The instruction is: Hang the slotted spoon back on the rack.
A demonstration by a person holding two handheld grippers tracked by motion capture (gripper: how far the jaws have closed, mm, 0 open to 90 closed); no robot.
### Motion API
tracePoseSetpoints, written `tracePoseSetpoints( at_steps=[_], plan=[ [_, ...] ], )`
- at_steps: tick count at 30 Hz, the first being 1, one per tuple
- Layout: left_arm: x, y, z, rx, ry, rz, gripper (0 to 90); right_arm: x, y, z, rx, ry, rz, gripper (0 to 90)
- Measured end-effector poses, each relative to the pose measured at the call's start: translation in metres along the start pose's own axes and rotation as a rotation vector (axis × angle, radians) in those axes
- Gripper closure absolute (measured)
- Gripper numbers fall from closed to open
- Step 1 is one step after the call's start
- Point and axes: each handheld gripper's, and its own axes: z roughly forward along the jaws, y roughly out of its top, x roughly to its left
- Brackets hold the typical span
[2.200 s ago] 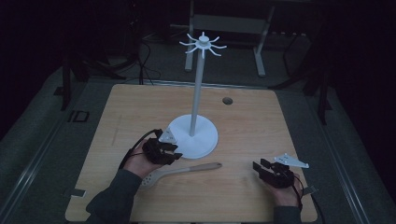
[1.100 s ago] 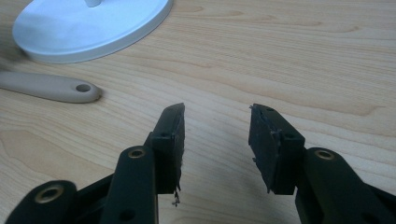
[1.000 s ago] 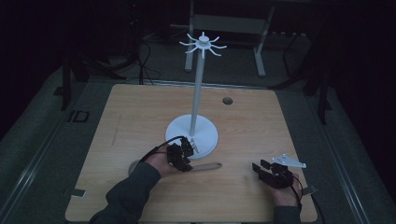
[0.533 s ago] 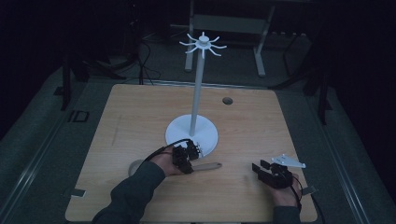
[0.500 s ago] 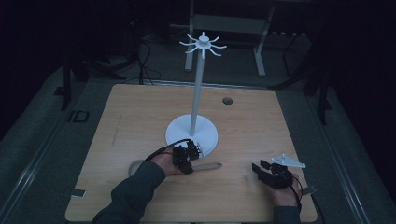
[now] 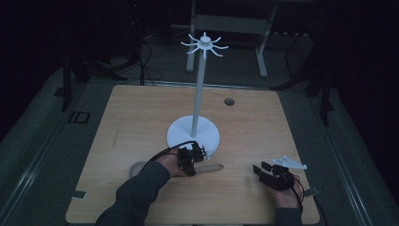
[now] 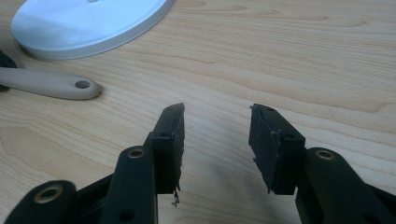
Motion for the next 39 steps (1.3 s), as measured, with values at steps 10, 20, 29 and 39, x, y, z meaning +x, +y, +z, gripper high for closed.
tracePoseSetpoints(
  at_steps=[10,20,29,39],
  plan=[
    [-0.005,0.001,-0.001,0.007,0.057,0.028,74.2,-0.001,-0.001,0.001,0.002,-0.001,0.002,55.1],
    [-0.002,-0.004,-0.019,-0.069,0.135,-0.045,74.8,-0.002,-0.001,0.001,0.001,-0.002,0.006,55.1],
    [-0.002,-0.01,-0.047,-0.209,0.227,-0.131,74.9,-0.001,-0.001,0.002,0.002,-0.001,0.0,55.0],
    [-0.006,-0.013,-0.067,-0.355,0.31,-0.201,74.9,-0.001,-0.001,0.002,0.001,-0.001,-0.003,55.1]
  ],
)
